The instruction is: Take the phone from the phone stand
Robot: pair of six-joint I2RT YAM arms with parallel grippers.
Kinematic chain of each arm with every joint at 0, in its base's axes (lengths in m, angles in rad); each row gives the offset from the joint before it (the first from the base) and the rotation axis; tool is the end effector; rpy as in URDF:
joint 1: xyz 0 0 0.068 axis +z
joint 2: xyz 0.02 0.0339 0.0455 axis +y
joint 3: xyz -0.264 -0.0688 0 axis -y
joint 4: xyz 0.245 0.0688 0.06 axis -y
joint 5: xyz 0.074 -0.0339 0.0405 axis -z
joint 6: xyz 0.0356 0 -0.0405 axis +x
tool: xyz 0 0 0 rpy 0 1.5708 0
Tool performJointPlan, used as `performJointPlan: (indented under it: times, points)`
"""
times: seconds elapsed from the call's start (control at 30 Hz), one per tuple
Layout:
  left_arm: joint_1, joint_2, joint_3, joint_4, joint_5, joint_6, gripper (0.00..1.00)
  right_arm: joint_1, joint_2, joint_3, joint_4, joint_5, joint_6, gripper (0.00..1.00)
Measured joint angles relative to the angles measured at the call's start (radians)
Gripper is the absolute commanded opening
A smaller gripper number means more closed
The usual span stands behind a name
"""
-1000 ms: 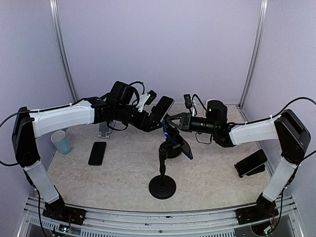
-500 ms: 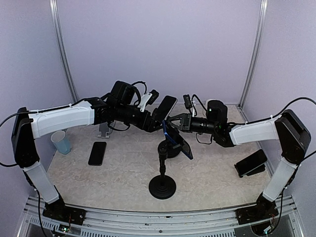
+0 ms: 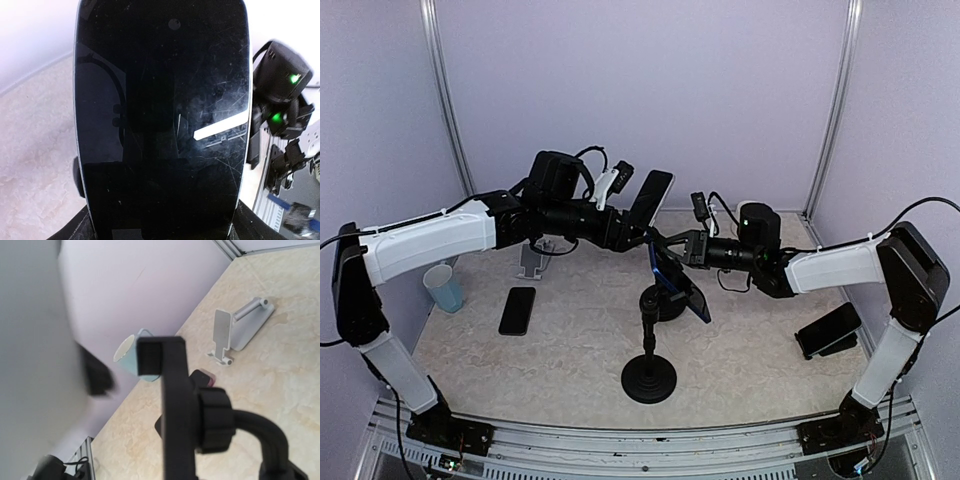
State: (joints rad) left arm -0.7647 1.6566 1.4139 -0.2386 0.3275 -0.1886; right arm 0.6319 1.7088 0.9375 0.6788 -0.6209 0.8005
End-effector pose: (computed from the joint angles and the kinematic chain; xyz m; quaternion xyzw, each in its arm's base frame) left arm 0.2737 -0.2785 0.3260 0.3207 0.7851 -0.3585 0.3903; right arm 0.2914 0.2390 0.2377 -0.1458 0.7185 0.5914 0.3356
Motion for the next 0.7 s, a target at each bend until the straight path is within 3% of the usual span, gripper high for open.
performJointPlan:
  times: [0.4, 0.7]
  points:
    - [0.056, -0.183, -0.026, -0.012, -0.192, -0.092, 0.28, 0.000, -0.014, -0.005, -0.018, 0.001, -0.005, 0.00]
    - [0.048, -0.315, -0.357, -0.116, -0.393, -0.232, 0.28, -0.007, -0.025, -0.015, -0.026, -0.004, -0.015, 0.00]
